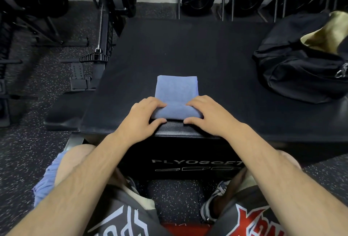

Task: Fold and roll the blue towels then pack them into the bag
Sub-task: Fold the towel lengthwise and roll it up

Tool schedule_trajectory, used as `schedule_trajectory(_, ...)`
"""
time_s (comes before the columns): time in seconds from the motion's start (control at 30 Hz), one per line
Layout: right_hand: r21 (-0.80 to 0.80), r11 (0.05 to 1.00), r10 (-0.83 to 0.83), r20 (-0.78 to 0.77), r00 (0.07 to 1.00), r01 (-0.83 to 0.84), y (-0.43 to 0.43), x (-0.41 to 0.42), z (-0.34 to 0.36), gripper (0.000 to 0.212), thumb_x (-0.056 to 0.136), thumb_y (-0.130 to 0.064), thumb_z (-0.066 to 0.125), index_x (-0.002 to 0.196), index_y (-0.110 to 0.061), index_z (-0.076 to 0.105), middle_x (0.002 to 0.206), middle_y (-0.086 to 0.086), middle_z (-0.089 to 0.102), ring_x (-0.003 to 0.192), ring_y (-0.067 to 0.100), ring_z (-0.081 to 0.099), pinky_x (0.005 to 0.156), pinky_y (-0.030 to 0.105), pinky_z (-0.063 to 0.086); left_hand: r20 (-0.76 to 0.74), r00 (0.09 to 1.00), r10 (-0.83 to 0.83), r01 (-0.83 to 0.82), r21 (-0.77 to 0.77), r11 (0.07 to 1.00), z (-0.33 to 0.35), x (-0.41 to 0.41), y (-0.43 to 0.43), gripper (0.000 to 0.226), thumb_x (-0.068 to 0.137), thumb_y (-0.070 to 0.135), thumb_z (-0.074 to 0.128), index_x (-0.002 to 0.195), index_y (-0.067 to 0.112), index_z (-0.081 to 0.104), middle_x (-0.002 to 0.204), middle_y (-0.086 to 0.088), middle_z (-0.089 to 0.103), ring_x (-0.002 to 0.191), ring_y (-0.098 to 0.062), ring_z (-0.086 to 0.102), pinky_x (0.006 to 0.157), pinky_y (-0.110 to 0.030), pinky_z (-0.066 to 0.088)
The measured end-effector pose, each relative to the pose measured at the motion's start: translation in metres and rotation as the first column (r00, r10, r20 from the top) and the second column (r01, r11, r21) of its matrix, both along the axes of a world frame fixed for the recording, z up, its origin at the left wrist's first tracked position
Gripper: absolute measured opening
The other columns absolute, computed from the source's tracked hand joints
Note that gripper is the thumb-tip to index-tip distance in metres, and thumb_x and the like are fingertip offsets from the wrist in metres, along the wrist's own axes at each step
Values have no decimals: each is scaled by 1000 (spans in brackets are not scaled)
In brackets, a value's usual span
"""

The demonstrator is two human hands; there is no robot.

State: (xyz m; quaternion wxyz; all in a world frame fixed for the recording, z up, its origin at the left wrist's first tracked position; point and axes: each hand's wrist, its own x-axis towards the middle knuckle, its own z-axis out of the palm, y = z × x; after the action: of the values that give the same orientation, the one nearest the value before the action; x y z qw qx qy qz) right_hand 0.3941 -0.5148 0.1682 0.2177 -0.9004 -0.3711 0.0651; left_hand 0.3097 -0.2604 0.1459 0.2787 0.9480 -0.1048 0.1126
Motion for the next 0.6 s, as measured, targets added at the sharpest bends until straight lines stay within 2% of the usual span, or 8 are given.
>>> schedule_trajectory(0.1, 80, 994, -59, -119, 991, 69, 3, 4, 7, 26, 97, -53, 57, 115, -36, 61, 104, -18, 62, 100, 10, 56, 86, 28, 45, -59, 998, 19, -24, -93, 995, 5, 2, 2, 29, 93, 34, 69, 121, 28, 62, 113, 18, 61, 107, -6, 56, 96, -33, 46)
schedule_trajectory(0.17, 67, 990, -106, -241, 965, 125, 4, 4, 8, 22, 100, -53, 51, 116, -39, 57, 99, -16, 60, 92, 6, 56, 80, 26, 44, -128, 992, 18, -36, -138, 990, 8, 6, 0, 19, 96, 34, 65, 115, 31, 63, 108, 20, 61, 105, -4, 55, 92, -28, 45)
schedule_trajectory(0.2, 65, 989, -116, -245, 963, 135, 5, 4, 7, 19, 101, -52, 49, 111, -38, 57, 97, -15, 59, 91, 5, 55, 80, 27, 44, -162, 987, 14, -37, -141, 989, 9, 9, 0, 15, 97, 35, 63, 111, 33, 63, 106, 20, 60, 105, -5, 54, 91, -27, 43)
schedule_trajectory(0.27, 50, 987, -141, -175, 975, 152, 8, 5, 1, 24, 102, -50, 45, 102, -34, 62, 100, -13, 53, 99, 11, 47, 89, 33, 43, -208, 978, 8, -32, -110, 993, 10, 17, -1, 6, 99, 37, 58, 105, 36, 61, 102, 19, 57, 105, -9, 50, 94, -30, 41)
schedule_trajectory(0.37, -50, 972, -231, -2, 973, 230, 17, 9, -1, 32, 105, -46, 42, 110, -28, 67, 109, -8, 46, 109, 17, 37, 95, 35, 34, -179, 983, 45, -55, -54, 997, 10, 33, -3, 12, 103, 37, 53, 92, 37, 59, 106, 18, 50, 105, -11, 40, 99, -32, 35)
schedule_trajectory(0.43, 32, 966, -257, 211, 943, 256, 24, 6, 0, 22, 105, -37, 48, 112, -26, 66, 112, -5, 51, 107, 23, 44, 88, 38, 34, -108, 988, 109, -110, -11, 994, 10, 41, -9, 18, 103, 40, 51, 93, 32, 65, 111, 16, 46, 106, -11, 38, 97, -31, 31)
schedule_trajectory(0.5, 118, 970, -242, 393, 887, 212, 30, -4, -2, 11, 100, -27, 56, 101, -21, 65, 103, -3, 58, 97, 26, 52, 78, 38, 36, -25, 990, 137, -135, 50, 990, 10, 46, -17, 19, 104, 37, 50, 102, 26, 66, 107, 10, 50, 100, -14, 41, 92, -35, 34)
schedule_trajectory(0.6, 18, 986, -157, 438, 885, 166, 33, -18, -11, 28, 94, -42, 59, 106, -17, 65, 101, -3, 64, 97, 24, 57, 84, 38, 41, -11, 984, 177, -176, 78, 981, 12, 53, -23, 17, 103, 34, 50, 98, 21, 59, 95, 5, 56, 91, -21, 47, 84, -42, 39)
